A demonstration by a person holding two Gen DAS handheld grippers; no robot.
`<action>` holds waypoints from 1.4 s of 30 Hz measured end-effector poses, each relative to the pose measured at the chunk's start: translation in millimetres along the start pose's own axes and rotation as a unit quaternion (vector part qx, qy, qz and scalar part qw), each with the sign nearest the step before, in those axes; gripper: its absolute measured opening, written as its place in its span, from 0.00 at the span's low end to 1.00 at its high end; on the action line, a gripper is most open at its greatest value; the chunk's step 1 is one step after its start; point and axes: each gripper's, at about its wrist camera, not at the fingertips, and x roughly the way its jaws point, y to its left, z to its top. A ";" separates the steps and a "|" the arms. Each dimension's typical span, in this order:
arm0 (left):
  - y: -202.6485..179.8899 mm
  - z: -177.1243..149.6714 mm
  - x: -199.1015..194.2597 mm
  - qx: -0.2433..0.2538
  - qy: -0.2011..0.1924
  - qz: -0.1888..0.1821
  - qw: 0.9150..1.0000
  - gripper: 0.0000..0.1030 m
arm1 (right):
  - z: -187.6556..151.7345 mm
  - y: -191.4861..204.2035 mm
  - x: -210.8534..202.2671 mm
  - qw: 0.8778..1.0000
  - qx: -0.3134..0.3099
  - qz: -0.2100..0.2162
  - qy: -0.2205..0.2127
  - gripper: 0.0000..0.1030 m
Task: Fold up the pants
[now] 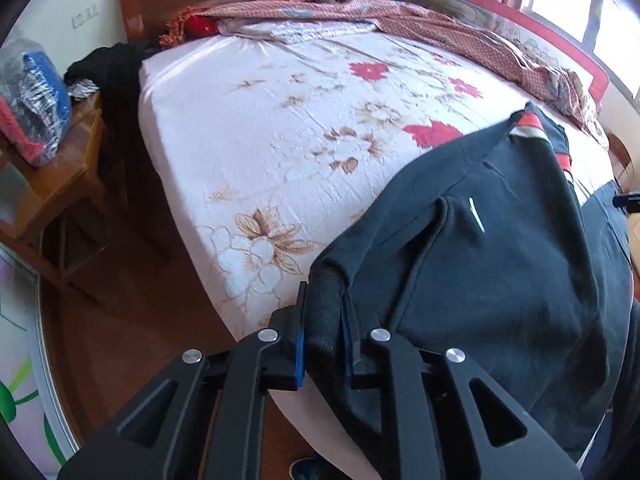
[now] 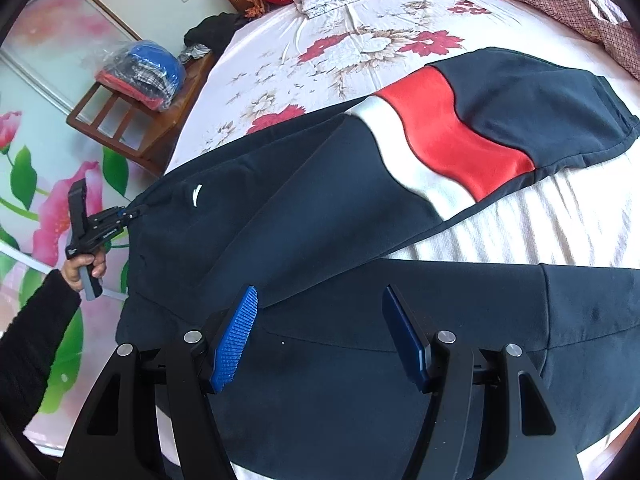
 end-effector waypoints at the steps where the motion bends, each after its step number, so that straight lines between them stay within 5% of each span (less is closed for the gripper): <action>1: 2.4 1.2 -5.9 -0.011 -0.012 0.012 1.000 0.12 | 1.7 -3.5 -2.7 1.000 0.002 0.000 -0.007 0.63; 5: 12.4 1.6 1.0 -0.061 0.001 0.049 0.997 0.12 | 14.9 -15.1 -7.8 0.999 -0.011 -0.028 -0.036 0.63; 9: 9.6 -2.9 13.4 -0.079 0.009 0.084 0.993 0.13 | 49.5 -19.2 -6.4 0.988 -0.088 -0.110 -0.058 0.63; 12: 15.9 -0.5 15.7 -0.133 0.011 0.087 0.987 0.17 | 87.0 -19.1 6.7 0.964 -0.184 -0.183 -0.056 0.63; 16: 14.3 -3.1 20.0 -0.158 0.022 0.109 0.981 0.22 | 141.7 -31.3 28.4 0.916 -0.326 -0.230 -0.036 0.63; 19: 16.9 -3.8 18.7 -0.178 0.025 0.099 0.979 0.22 | 179.5 -38.9 52.4 0.895 -0.387 -0.218 0.040 0.63; 23: 18.8 -4.3 18.9 -0.177 0.031 0.100 0.979 0.27 | 212.2 -41.2 73.8 0.898 -0.399 -0.153 0.105 0.63; 28: 20.6 -6.2 22.3 -0.187 0.036 0.100 0.977 0.29 | 216.5 -39.2 109.4 0.883 -0.417 -0.144 0.161 0.63; 33: 19.3 -5.4 25.0 -0.187 0.040 0.105 0.976 0.30 | 223.0 -45.0 127.7 0.890 -0.397 -0.129 0.183 0.63; 35: 18.2 -4.9 24.6 -0.185 0.042 0.107 0.976 0.30 | 222.9 -48.8 135.8 0.888 -0.391 -0.136 0.198 0.50; 36: 18.3 -4.5 24.2 -0.186 0.042 0.108 0.976 0.30 | 220.1 -51.2 141.3 0.883 -0.393 -0.146 0.213 0.25; 37: 19.2 -4.2 24.0 -0.189 0.042 0.107 0.975 0.31 | 217.7 -53.6 144.7 0.878 -0.396 -0.153 0.221 0.13; 42: 17.1 -4.3 11.8 -0.208 0.017 0.109 0.972 0.30 | 209.7 -43.7 115.9 0.882 -0.409 -0.169 0.163 0.05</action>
